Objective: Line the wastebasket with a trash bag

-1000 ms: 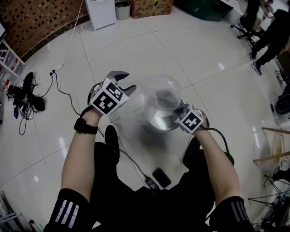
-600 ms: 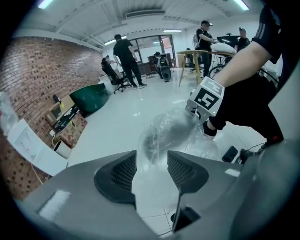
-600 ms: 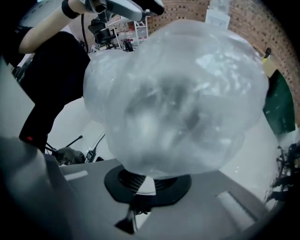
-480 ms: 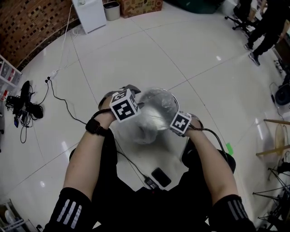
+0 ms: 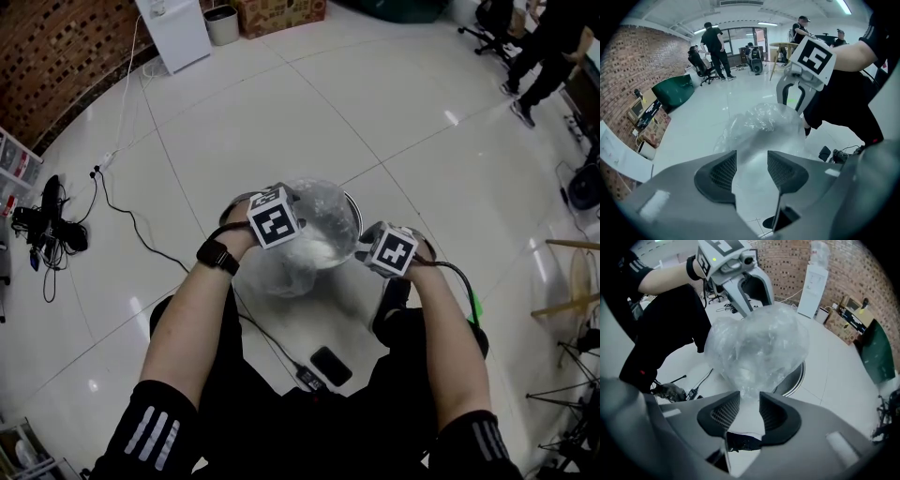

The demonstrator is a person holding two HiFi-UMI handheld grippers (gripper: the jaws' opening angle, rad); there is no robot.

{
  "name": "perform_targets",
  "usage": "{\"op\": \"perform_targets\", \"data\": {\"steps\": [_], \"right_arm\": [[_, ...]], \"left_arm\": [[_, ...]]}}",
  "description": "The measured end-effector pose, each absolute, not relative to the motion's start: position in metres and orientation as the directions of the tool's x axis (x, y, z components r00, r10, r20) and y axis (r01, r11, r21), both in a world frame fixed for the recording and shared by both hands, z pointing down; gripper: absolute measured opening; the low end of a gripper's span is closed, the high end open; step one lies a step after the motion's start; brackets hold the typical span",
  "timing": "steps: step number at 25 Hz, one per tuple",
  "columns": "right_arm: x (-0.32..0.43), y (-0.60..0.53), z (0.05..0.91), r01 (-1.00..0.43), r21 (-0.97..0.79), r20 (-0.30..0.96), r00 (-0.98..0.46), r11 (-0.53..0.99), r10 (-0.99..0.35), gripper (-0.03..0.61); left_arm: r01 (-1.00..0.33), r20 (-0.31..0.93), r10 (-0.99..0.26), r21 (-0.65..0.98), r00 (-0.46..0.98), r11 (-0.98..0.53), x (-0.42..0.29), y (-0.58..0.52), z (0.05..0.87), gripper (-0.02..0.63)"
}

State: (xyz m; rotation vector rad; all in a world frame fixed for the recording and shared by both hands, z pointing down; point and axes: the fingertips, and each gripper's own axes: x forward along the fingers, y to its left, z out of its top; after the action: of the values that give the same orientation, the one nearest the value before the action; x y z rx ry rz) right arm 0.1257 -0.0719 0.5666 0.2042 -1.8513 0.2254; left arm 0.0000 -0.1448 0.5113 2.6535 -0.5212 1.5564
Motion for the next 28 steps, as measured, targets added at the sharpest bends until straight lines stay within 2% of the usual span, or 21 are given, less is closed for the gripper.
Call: {"op": "perform_targets", "data": {"steps": [4,7,11,14,18,23,28], "right_arm": [[0.120,-0.083,0.534,-0.223,-0.048,0.922,-0.385,0.974,-0.043,0.161],[0.119,-0.102,0.504,-0.242,0.012,0.880,-0.458,0.970,-0.125,0.164],[0.088,-0.123,0.467,-0.237,0.096,0.786,-0.578,0.967,-0.220,0.178],[0.058,-0.126,0.458,-0.183,0.141,0.751,-0.620,0.973,-0.225,0.190],[0.037,-0.123,0.491,-0.105,0.140,0.816,-0.550,0.984,-0.175,0.192],[0.039,-0.132,0.536,-0.133,0.106,0.869,-0.469,0.986,-0.156,0.110],[0.044,-0.149,0.570,-0.151,0.110,0.903,-0.398,0.982,-0.162,0.094]], "left_arm": [[-0.289,0.861,-0.264,-0.145,0.434,-0.946,0.007,-0.147,0.518,0.200],[-0.280,0.869,-0.254,-0.140,0.425,-0.950,0.013,-0.146,0.524,0.199],[-0.267,0.873,-0.244,-0.137,0.422,-0.954,0.018,-0.142,0.529,0.199],[-0.251,0.875,-0.241,-0.143,0.420,-0.957,0.024,-0.140,0.530,0.199],[-0.248,0.872,-0.243,-0.146,0.426,-0.958,0.024,-0.140,0.527,0.199],[-0.259,0.858,-0.265,-0.161,0.441,-0.952,0.018,-0.141,0.512,0.199],[-0.297,0.837,-0.305,-0.180,0.455,-0.938,-0.004,-0.141,0.488,0.199]]}}
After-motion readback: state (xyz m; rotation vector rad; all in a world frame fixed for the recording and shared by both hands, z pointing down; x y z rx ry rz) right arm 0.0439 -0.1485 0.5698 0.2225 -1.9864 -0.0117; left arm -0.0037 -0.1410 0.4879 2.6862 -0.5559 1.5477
